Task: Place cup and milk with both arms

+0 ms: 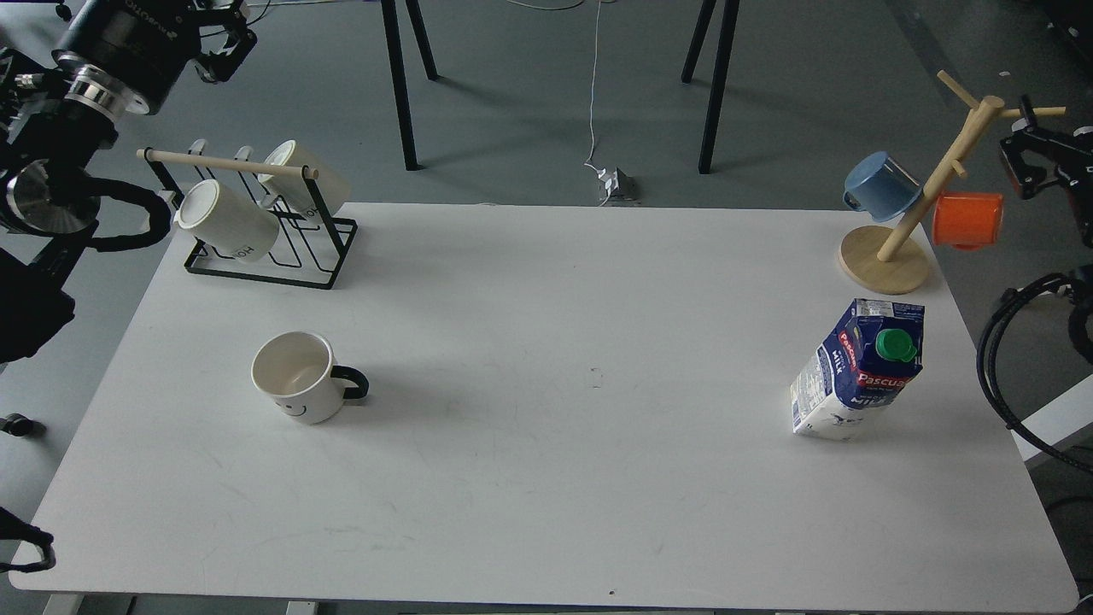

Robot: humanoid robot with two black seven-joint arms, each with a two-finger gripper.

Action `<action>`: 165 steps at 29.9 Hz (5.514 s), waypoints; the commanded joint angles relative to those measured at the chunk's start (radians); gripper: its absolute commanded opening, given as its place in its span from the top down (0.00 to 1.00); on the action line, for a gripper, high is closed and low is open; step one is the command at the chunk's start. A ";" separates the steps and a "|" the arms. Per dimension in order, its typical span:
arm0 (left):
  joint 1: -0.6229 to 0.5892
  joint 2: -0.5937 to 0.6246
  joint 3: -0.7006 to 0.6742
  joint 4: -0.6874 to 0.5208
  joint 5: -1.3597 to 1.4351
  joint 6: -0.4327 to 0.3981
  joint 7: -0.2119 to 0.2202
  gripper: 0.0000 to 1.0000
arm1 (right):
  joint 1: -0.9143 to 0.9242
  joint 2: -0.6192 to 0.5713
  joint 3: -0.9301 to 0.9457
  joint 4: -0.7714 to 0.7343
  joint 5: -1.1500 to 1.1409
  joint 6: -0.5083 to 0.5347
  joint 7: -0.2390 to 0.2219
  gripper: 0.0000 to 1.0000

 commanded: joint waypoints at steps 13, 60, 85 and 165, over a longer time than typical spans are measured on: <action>0.178 0.396 0.075 -0.432 0.785 0.000 -0.011 0.01 | 0.000 -0.003 0.000 0.000 0.000 0.000 0.002 0.01; 0.246 0.118 0.478 -0.050 1.910 0.503 -0.091 0.56 | 0.032 -0.021 -0.017 -0.002 -0.002 0.000 0.002 0.01; 0.102 0.126 0.464 -0.177 1.907 0.354 -0.196 0.97 | 0.029 -0.038 -0.001 -0.002 -0.002 0.000 0.002 0.01; -0.015 -0.242 -0.050 0.335 -0.038 0.000 -0.063 0.01 | -0.820 -0.029 0.232 0.602 0.120 0.000 0.071 0.01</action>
